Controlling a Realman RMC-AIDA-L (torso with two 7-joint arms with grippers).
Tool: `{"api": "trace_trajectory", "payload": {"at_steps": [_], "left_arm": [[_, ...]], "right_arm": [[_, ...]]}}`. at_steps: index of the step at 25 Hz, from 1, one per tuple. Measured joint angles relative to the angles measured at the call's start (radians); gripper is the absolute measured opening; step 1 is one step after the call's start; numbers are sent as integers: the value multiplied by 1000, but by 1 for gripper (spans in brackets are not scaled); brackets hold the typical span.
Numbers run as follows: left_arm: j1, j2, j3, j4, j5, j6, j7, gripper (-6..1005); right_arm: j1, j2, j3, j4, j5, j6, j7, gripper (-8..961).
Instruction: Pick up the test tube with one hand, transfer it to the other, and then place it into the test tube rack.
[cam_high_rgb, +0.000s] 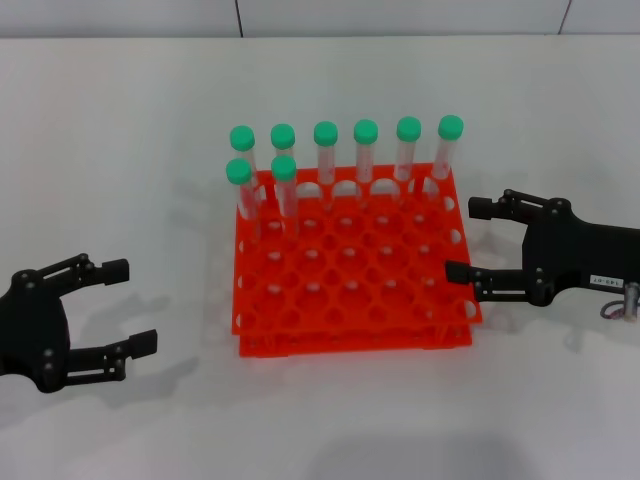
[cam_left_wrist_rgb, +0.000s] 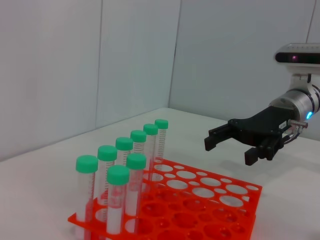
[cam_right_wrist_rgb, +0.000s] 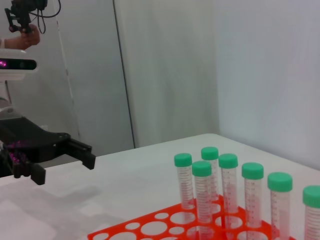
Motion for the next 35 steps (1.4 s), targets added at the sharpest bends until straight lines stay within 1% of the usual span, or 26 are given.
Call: {"api": "trace_trajectory", "payload": {"at_steps": [6,8,9,10,16,26,31,35], "left_arm": [[-12,2,0,-1,14,0,-15,894],[-13,2,0,-1,15,0,-17,894],[-13,2,0,-1,15,0,-17,894],[-14,2,0,-1,15,0,-17,894],[-17,2,0,-1,15,0,-19,894],[-26,2,0,-1,15,-1,-34,894],[-27,1,1,-1,17,-5,-38,894],[-27,-2,0,-1,17,-8,-35,894]], "right_arm": [[1,-12,-2,-7,-8,-27,23,876],[1,-26,-2,-7,-8,-33,36,876],[1,-26,-2,-7,-8,-33,36,876],[1,-30,-2,-7,-8,-33,39,876],[-5,-32,-2,-20,-8,-28,40,876],[-6,-43,-1,-20,-13,-31,45,876],[-5,-44,-1,-25,-31,-30,56,876],[-4,-39,0,-25,-32,-28,56,876]]}}
